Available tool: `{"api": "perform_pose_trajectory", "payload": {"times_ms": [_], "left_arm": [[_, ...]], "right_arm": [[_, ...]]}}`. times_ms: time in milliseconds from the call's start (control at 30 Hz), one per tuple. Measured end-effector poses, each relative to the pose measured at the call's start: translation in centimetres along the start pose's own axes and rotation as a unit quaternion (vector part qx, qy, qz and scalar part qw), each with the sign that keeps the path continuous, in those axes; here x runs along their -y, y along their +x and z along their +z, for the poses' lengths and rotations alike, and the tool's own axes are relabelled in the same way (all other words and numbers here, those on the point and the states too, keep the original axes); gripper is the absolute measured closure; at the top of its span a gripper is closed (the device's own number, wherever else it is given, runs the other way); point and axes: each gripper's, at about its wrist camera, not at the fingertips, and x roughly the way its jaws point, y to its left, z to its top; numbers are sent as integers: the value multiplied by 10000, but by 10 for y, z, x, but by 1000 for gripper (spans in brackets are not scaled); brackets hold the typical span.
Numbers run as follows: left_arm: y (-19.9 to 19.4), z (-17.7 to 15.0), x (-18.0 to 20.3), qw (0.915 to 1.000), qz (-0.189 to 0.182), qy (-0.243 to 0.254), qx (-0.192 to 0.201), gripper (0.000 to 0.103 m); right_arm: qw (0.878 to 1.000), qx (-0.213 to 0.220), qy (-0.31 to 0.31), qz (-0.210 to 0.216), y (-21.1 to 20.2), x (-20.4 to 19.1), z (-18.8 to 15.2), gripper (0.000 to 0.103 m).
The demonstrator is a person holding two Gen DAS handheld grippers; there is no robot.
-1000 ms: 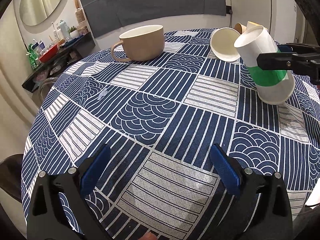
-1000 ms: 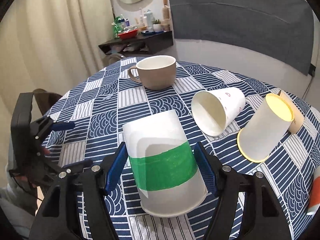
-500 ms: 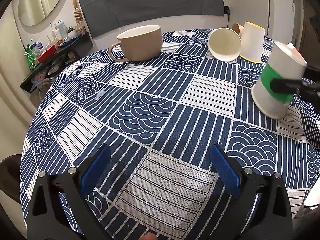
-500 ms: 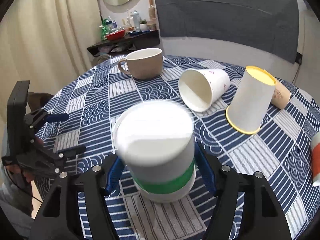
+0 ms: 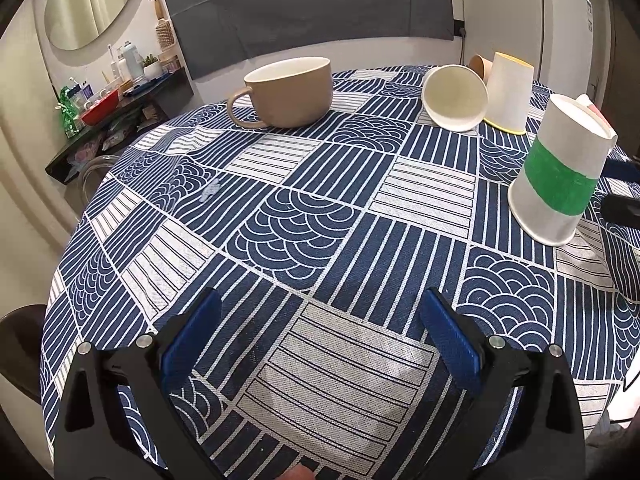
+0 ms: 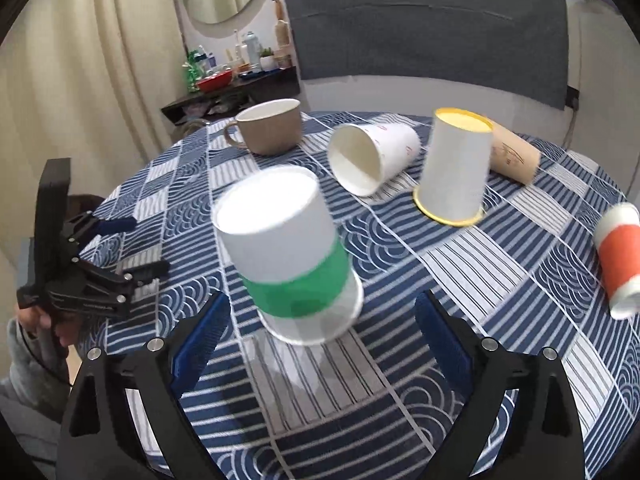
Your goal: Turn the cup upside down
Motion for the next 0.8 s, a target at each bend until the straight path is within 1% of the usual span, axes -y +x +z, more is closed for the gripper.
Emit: {"api": "perform_pose_trajectory", "payload": {"times_ms": [200,367,433,467,500,567,633,733,800], "left_arm": [[0,0,0,10000,45,0,22,6],[-1,-1,-2,10000,50,-25,30,6],[-2,-1,-3,9999,121,-76,52,6],[-2,-1,-3,9998,149,-101,60,6],[-3,-1,-4,9998,167,-128,68,6],[-3,-2,-5,9997,205,-152,71,6],[-2,-2,-5,9996,223,-166,60,6],[-2,-1,-6,9994,271,-185,60,6],[-3,-2,-6,9993,303,-205,72,6]], "right_arm": [[9988,96,477,-91,-9,29,-18,13],[9945,348,741,-656,-15,48,-19,12],[9929,347,955,-615,-16,56,-19,12],[9919,380,1021,-654,-17,58,-19,12],[9901,447,1070,-787,-19,59,-18,12],[9877,590,995,-1053,-24,60,-15,11],[9873,654,915,-1123,-24,59,-12,9],[9874,593,912,-1152,-18,59,-10,9],[9873,452,955,-1182,-11,60,-11,9]]}}
